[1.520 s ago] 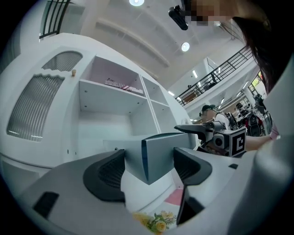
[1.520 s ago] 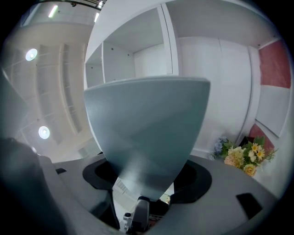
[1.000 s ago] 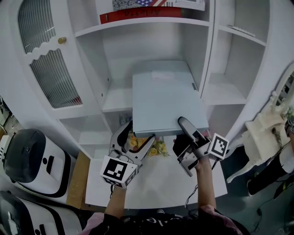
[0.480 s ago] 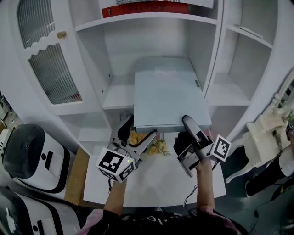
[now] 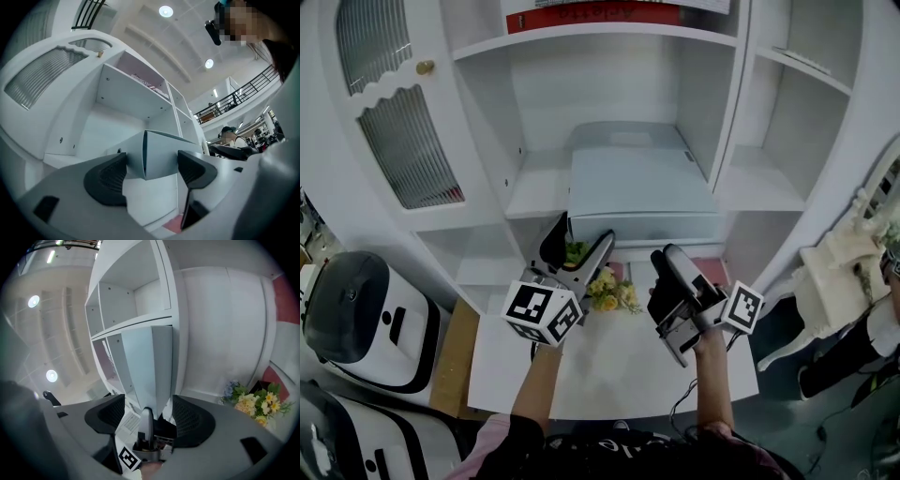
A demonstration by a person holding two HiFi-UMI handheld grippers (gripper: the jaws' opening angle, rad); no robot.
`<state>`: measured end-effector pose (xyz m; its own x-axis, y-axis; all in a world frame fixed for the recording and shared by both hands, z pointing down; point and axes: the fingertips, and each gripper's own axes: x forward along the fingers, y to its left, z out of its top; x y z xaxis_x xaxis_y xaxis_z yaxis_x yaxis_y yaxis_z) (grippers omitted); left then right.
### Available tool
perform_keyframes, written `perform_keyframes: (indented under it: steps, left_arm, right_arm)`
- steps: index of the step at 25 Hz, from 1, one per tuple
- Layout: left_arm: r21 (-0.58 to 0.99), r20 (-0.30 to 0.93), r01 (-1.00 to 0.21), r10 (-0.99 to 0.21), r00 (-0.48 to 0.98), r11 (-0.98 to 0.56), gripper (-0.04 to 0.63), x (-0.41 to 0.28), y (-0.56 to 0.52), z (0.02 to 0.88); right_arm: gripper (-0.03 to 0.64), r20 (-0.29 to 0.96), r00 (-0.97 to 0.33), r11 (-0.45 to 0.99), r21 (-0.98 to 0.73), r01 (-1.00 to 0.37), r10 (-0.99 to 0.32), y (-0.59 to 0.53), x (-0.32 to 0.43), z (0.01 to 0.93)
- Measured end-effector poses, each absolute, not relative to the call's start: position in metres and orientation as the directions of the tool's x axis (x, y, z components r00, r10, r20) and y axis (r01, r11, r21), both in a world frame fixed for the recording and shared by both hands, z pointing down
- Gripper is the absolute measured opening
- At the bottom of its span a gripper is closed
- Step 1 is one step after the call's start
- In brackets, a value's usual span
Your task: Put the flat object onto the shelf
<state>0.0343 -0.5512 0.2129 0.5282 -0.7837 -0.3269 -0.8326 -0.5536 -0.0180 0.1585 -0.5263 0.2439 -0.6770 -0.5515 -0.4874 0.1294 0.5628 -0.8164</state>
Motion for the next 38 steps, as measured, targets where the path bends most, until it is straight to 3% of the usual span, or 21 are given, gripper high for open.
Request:
perform_keyframes:
  steps: [6, 12, 18, 25, 38]
  left_arm:
    - [0.027, -0.333, -0.816, -0.775, 0.537, -0.578, 0.354, 0.033, -0.554, 0.216]
    - [-0.124, -0.17, -0.83, -0.813, 0.557, -0.543, 0.345, 0.043, -0.543, 0.247]
    - [-0.041, -0.158, -0.809, -0.796, 0.585, -0.586, 0.337, 0.038, -0.519, 0.267]
    - [-0.011, -0.118, -0.777, -0.771, 0.626, -0.63, 0.311, 0.034, -0.482, 0.293]
    - [0.105, 0.027, -0.721, -0.723, 0.69, -0.685, 0.29, 0.003, -0.394, 0.373]
  right_arm:
    - [0.308, -0.437, -0.704, 0.551, -0.831, 0.077, -0.56, -0.516, 0.155, 0.26]
    - [0.308, -0.396, -0.72, 0.556, -0.831, 0.017, -0.57, -0.508, 0.149, 0.27]
    - [0.308, -0.351, -0.722, 0.582, -0.809, -0.087, -0.596, -0.496, 0.144, 0.28]
    - [0.308, -0.334, -0.719, 0.578, -0.808, -0.115, -0.61, -0.473, 0.13, 0.295]
    - [0.307, -0.23, -0.716, 0.536, -0.812, -0.232, -0.659, -0.398, 0.083, 0.339]
